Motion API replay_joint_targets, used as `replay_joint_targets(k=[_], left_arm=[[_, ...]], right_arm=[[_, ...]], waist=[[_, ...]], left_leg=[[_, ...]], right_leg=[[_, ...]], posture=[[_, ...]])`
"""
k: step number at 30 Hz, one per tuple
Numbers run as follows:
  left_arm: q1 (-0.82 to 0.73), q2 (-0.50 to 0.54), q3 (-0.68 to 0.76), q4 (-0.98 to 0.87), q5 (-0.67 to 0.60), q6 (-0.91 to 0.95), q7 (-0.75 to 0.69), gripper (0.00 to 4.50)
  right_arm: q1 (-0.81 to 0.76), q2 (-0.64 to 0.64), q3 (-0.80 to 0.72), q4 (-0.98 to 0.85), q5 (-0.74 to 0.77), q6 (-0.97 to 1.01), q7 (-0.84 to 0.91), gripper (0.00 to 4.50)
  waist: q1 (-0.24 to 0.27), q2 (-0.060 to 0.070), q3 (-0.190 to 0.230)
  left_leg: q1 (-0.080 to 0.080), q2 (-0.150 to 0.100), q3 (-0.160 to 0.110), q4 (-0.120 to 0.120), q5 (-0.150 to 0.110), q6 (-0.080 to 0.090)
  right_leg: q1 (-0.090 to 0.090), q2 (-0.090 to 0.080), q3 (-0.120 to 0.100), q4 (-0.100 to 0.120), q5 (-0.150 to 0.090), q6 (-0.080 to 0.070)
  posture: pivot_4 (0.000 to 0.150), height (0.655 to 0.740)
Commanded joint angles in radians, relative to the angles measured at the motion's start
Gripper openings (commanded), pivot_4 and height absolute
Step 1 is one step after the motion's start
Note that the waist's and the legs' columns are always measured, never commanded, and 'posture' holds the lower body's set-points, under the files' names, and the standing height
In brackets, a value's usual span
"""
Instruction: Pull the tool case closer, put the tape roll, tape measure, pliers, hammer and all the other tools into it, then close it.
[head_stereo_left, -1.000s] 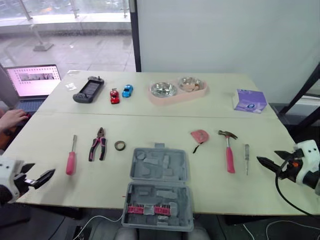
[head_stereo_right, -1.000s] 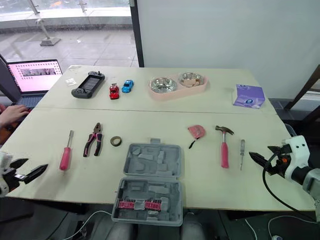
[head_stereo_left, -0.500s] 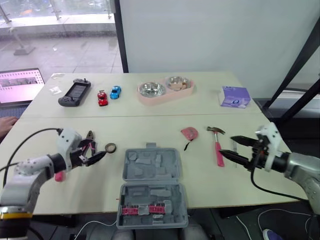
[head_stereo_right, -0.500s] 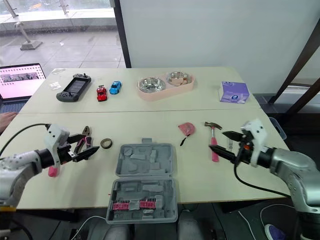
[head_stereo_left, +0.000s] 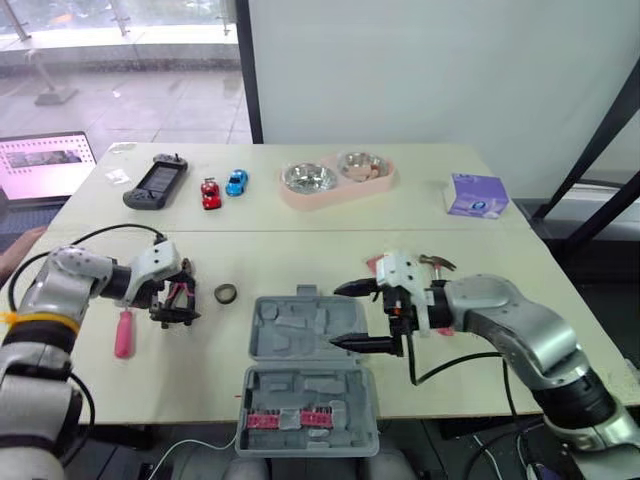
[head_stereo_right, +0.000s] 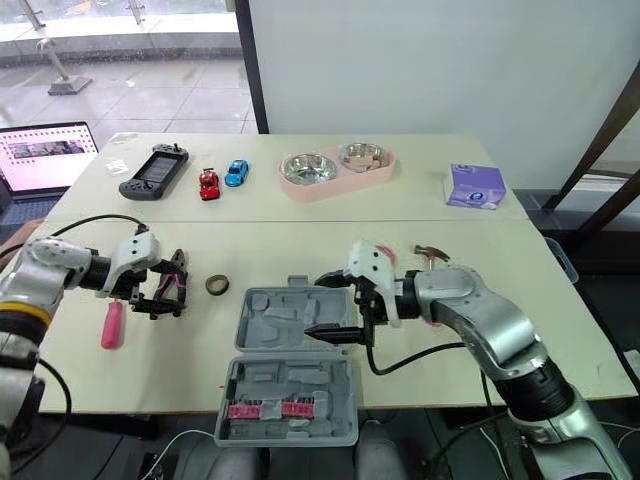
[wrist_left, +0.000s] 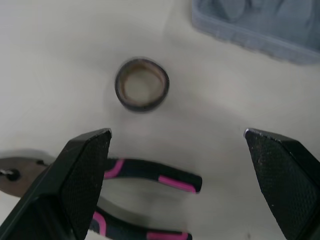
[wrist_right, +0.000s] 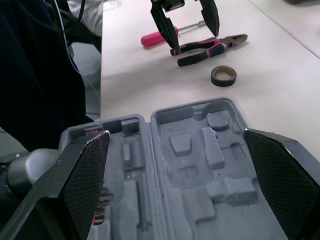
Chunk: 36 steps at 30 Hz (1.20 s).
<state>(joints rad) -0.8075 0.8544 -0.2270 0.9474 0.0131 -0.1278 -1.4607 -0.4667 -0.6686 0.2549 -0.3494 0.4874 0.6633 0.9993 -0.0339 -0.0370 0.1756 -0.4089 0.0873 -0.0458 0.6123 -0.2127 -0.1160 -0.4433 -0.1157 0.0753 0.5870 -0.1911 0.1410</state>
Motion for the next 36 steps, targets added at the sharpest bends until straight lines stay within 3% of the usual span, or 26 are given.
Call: replay_joint_targets(k=[1, 9, 21, 24, 31, 36], left_arm=[[-0.103, -0.052, -0.033, 0.134, 0.071, -0.084, -0.010, 4.45], [-0.175, -0.152, -0.061, 0.289, 0.171, -0.152, 0.018, 4.45], [-0.201, -0.227, -0.054, 0.349, 0.224, -0.132, 0.073, 4.45], [-0.201, -0.230, -0.044, 0.350, 0.221, -0.134, 0.075, 3.72], [-0.211, -0.225, -0.028, 0.347, 0.214, -0.144, 0.078, 0.11], [-0.209, -0.220, -0.021, 0.345, 0.221, -0.151, 0.075, 0.11]], right_arm=[[-0.027, 0.014, 0.032, 0.028, -0.064, -0.040, -0.008, 4.50], [-0.023, 0.047, 0.040, 0.064, -0.139, -0.039, -0.065, 4.50], [0.006, 0.065, 0.001, 0.031, -0.145, 0.000, -0.136, 4.50], [0.013, 0.066, 0.001, 0.031, -0.150, 0.000, -0.145, 4.50], [0.016, 0.074, 0.009, 0.038, -0.152, -0.006, -0.154, 4.50], [0.010, 0.088, 0.014, 0.047, -0.156, -0.011, -0.156, 4.50]], waist=[[0.008, 0.000, 0.000], [0.018, 0.000, 0.000], [0.021, 0.000, 0.000], [0.020, 0.000, 0.000], [0.020, 0.000, 0.000], [0.020, 0.000, 0.000]], left_leg=[[0.000, 0.000, -0.001, 0.000, 0.000, 0.000], [0.000, 0.000, -0.005, 0.001, 0.000, 0.000], [0.000, 0.000, -0.009, 0.001, 0.000, 0.000], [0.000, 0.000, -0.010, 0.001, 0.000, 0.000], [0.000, 0.000, -0.010, 0.001, 0.000, 0.000], [0.000, 0.000, -0.010, 0.001, 0.000, 0.000]], right_leg=[[0.000, 0.000, 0.000, 0.001, 0.000, 0.001], [0.000, 0.001, -0.002, 0.011, -0.005, 0.009], [0.001, 0.002, -0.004, 0.011, -0.006, 0.009], [0.002, 0.002, -0.005, 0.011, -0.006, 0.009], [0.002, 0.002, -0.005, 0.011, -0.006, 0.009], [0.002, 0.002, -0.005, 0.011, -0.006, 0.009]], posture=[[0.150, 0.7387], [0.150, 0.7387], [0.150, 0.7387], [0.150, 0.7387], [0.150, 0.7387], [0.150, 0.7387]])
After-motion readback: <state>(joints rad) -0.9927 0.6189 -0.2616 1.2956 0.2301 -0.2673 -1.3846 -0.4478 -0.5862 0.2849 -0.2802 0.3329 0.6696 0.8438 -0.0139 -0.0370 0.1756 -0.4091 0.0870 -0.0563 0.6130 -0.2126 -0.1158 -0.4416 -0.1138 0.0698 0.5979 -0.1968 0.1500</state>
